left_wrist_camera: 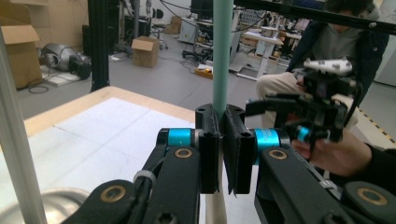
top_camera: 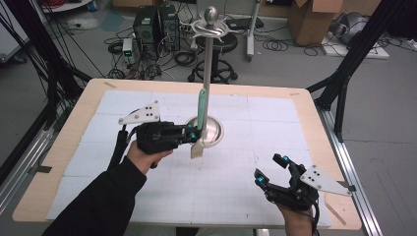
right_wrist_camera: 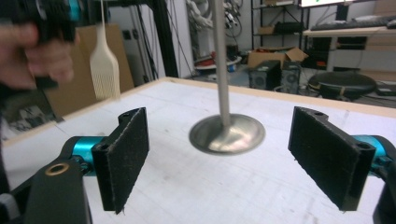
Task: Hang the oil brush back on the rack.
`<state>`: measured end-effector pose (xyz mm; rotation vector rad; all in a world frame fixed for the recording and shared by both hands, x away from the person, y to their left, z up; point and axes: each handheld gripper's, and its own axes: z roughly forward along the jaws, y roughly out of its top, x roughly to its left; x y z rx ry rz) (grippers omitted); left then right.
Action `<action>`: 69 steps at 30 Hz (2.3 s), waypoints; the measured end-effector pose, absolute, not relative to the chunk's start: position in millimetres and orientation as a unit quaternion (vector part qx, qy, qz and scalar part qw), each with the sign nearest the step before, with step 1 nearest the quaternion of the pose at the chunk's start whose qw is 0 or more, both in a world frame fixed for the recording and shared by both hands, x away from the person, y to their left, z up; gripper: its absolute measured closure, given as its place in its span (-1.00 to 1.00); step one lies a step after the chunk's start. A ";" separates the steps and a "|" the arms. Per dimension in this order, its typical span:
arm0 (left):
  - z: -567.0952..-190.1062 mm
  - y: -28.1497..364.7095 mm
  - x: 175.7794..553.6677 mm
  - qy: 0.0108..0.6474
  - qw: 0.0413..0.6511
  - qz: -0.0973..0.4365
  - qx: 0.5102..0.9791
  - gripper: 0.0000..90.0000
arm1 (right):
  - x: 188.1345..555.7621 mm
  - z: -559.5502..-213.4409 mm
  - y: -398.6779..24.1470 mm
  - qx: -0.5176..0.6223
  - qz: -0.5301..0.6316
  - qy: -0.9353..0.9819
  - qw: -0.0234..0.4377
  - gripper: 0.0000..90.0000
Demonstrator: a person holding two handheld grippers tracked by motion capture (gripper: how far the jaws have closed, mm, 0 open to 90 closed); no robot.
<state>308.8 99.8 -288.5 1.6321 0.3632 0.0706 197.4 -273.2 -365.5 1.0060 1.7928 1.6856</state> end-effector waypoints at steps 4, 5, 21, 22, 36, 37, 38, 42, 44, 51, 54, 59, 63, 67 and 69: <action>-271.7 94.0 319.7 0.159 0.670 0.032 0.725 0.88 | 198.8 -368.1 -276.0 0.371 0.603 0.661 0.250 -0.59; -267.9 92.4 321.3 0.156 0.670 0.031 0.725 0.88 | 198.9 -368.2 -276.2 0.370 0.603 0.660 0.250 -0.58; -238.7 66.7 352.5 0.173 0.659 0.038 0.731 0.88 | 199.4 -367.3 -281.0 0.369 0.615 0.649 0.254 -0.58; -238.2 65.5 354.6 0.174 0.659 0.037 0.730 0.88 | 199.5 -367.3 -280.9 0.369 0.615 0.649 0.253 -0.58; -236.6 59.9 377.8 0.197 0.660 0.041 0.723 0.88 | 200.5 -368.8 -282.6 0.370 0.620 0.647 0.247 -0.58; -237.1 60.2 379.1 0.198 0.660 0.041 0.724 0.88 | 200.6 -368.8 -282.3 0.370 0.620 0.647 0.246 -0.58; -237.5 60.0 379.8 0.201 0.660 0.041 0.723 0.88 | 200.5 -368.9 -282.0 0.370 0.620 0.647 0.245 -0.58; -237.9 60.9 383.0 0.206 0.659 0.043 0.722 0.88 | 200.6 -368.6 -280.8 0.367 0.623 0.646 0.244 -0.58; -237.9 61.5 384.3 0.207 0.659 0.043 0.722 0.88 | 200.0 -368.1 -280.3 0.367 0.623 0.647 0.244 -0.58; -240.8 60.3 387.5 0.213 0.656 0.044 0.723 0.88 | 200.1 -368.0 -280.9 0.366 0.624 0.646 0.243 -0.58; -243.0 59.2 387.9 0.209 0.652 0.044 0.727 0.88 | 200.0 -367.9 -280.9 0.365 0.624 0.646 0.245 -0.58; -244.8 60.9 383.6 0.209 0.659 0.052 0.720 0.74 | 199.9 -368.5 -281.4 0.369 0.623 0.645 0.245 -0.58; -251.7 69.7 374.3 0.192 0.667 0.073 0.716 0.45 | 199.5 -368.7 -281.4 0.370 0.620 0.647 0.245 -0.58; -262.5 86.7 365.3 0.198 0.668 0.093 0.712 0.18 | 199.8 -368.8 -280.8 0.371 0.619 0.647 0.246 -0.58; -268.9 95.5 358.9 0.204 0.679 0.081 0.700 0.06 | 200.0 -369.3 -279.6 0.371 0.618 0.649 0.244 -0.58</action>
